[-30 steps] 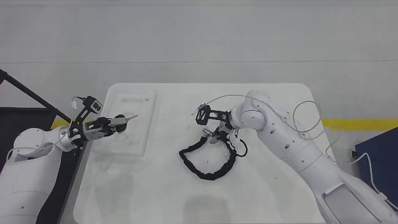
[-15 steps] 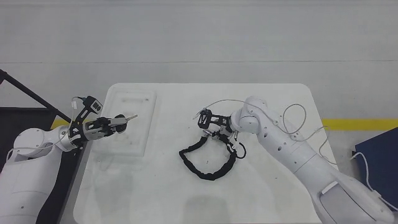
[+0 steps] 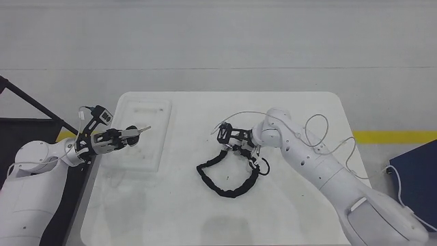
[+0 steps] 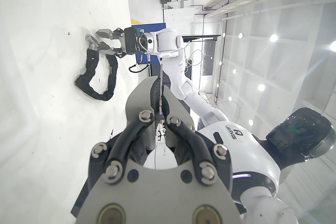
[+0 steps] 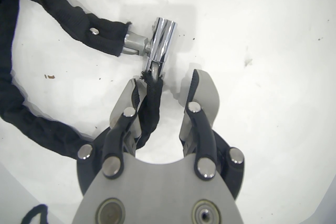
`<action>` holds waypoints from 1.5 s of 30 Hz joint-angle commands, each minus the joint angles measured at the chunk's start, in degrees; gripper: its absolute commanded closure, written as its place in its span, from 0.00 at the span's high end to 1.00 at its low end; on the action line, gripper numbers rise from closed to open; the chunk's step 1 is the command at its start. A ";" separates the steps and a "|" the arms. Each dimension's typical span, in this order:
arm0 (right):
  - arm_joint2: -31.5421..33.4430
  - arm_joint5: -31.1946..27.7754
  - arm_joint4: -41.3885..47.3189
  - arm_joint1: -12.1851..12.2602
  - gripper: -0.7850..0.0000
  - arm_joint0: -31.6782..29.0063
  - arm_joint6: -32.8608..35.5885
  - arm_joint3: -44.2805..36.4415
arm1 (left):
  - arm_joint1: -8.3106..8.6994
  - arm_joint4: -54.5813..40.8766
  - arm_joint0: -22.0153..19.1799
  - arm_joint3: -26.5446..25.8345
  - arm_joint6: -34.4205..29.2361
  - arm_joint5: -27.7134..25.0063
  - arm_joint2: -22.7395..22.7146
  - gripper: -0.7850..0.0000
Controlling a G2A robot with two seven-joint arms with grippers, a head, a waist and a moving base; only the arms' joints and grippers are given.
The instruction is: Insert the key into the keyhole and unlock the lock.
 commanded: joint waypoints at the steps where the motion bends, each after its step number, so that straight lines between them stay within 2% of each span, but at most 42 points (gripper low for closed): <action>1: -0.18 -0.25 -0.30 -0.09 0.00 0.03 -0.17 0.12 | 0.00 0.00 0.00 0.00 0.00 0.00 0.00 0.00; 10: 1.36 -0.52 -5.69 1.22 0.00 -1.22 -3.57 -5.65 | 0.00 0.00 0.00 0.00 0.00 0.00 0.00 0.00; 22: 4.93 0.24 -10.12 3.88 0.00 -5.37 -1.61 -13.19 | 0.00 0.00 0.00 0.00 0.00 0.00 0.00 0.00; 30: 6.29 0.71 -11.18 4.75 0.00 -7.33 -0.07 -15.67 | 0.00 0.00 0.00 0.00 0.00 0.00 0.00 0.00; 31: 6.34 0.71 -11.18 4.79 0.08 -7.43 0.19 -15.64 | 0.00 0.00 0.00 0.00 0.00 0.00 0.00 0.00; 33: 6.42 0.69 -11.01 4.80 0.17 -7.52 0.52 -15.56 | 0.00 0.00 0.00 0.00 0.00 0.00 0.00 0.00; 35: 6.51 1.03 -10.97 4.78 0.20 -7.50 0.78 -15.46 | 0.00 0.00 0.00 0.00 0.00 0.00 0.00 0.00; 39: 6.43 1.17 -10.89 4.70 0.14 -7.51 1.15 -15.49 | 0.00 0.00 0.00 0.00 0.00 0.00 0.00 0.00; 45: 6.41 1.15 -10.76 4.64 0.11 -7.56 1.65 -15.09 | 0.00 0.00 0.00 0.00 0.00 0.00 0.00 0.00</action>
